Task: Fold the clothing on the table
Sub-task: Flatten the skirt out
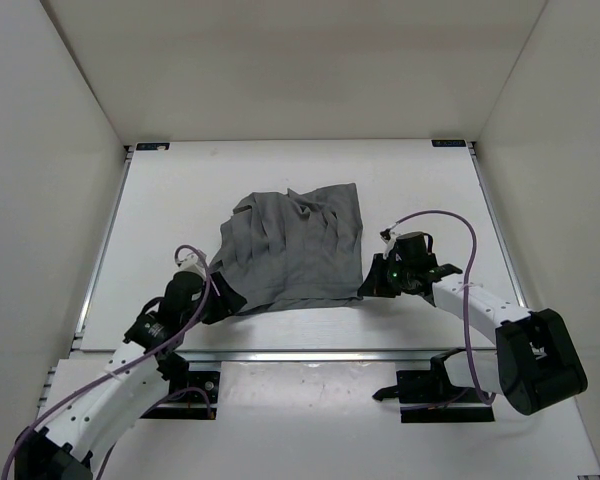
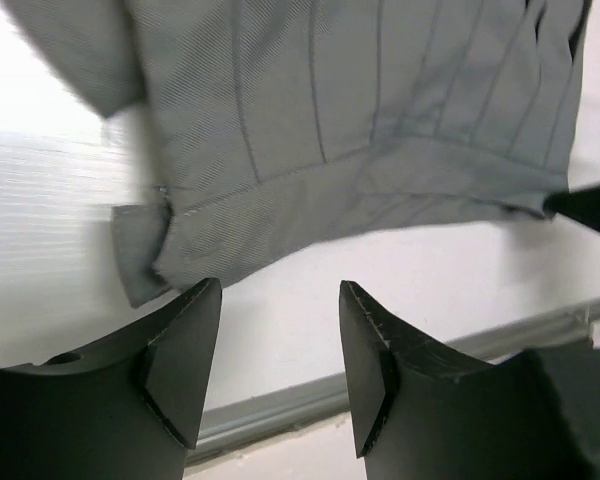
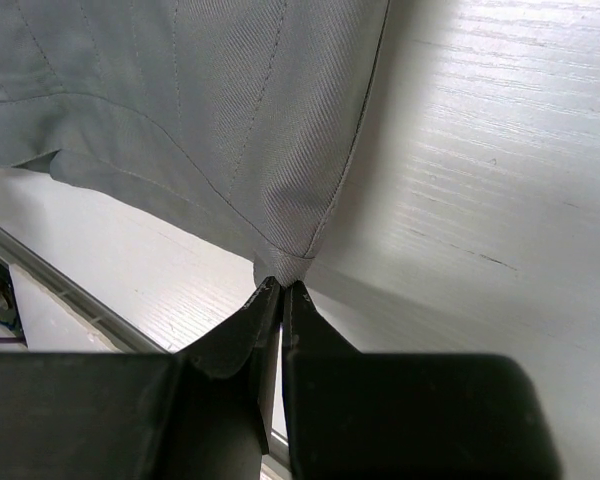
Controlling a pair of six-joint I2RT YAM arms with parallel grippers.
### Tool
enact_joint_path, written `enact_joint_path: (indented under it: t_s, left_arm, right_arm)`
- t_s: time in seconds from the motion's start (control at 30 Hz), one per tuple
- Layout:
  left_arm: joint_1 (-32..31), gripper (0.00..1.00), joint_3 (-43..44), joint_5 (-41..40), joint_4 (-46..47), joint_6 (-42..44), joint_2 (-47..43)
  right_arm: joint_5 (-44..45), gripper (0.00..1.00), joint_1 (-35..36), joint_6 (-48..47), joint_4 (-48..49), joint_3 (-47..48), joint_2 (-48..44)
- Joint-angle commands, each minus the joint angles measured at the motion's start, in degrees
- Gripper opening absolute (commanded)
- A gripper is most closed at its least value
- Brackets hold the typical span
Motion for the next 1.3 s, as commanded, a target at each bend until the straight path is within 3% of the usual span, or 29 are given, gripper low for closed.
enact_joint_path:
  t_s: [0.0, 0.17, 0.3, 0.97, 1.03, 1.17, 1.27]
  left_arm:
    - [1.9, 0.61, -0.7, -4.9, -4.0, -0.4, -4.2]
    - [1.5, 0.61, -1.5, -4.5, -2.8, -0.2, -1.3]
    - [0.5, 0.61, -1.6, -4.6, -1.8, 0.8, 3.0]
    - [-6.3, 0.66, -3.5, -2.1, 10.0, -3.1, 17.8]
    - [-6.7, 0.55, -3.6, -2.2, 10.7, -3.0, 20.1]
    - [-7.6, 0.47, -3.8, -1.8, 15.5, -3.5, 23.9]
    - [-8.8, 0.00, -3.3, -2.4, 17.9, -3.5, 25.9]
  right_arm:
    - [0.1, 0.00, 0.3, -0.9, 0.5, 1.4, -0.2]
    - [6.4, 0.00, -3.2, 0.4, -0.8, 0.4, -3.7]
    - [6.3, 0.00, -6.4, 1.2, 0.3, -1.9, -8.2]
    - [3.4, 0.00, -6.2, 1.7, 3.0, -2.5, -8.6]
    - [3.0, 0.00, -6.7, 2.0, 3.5, -2.6, -8.5]
    - [2.6, 0.00, -6.6, 1.5, 3.4, -2.5, -8.6]
    - [1.9, 0.00, -6.5, 1.5, 3.3, -2.1, -8.3]
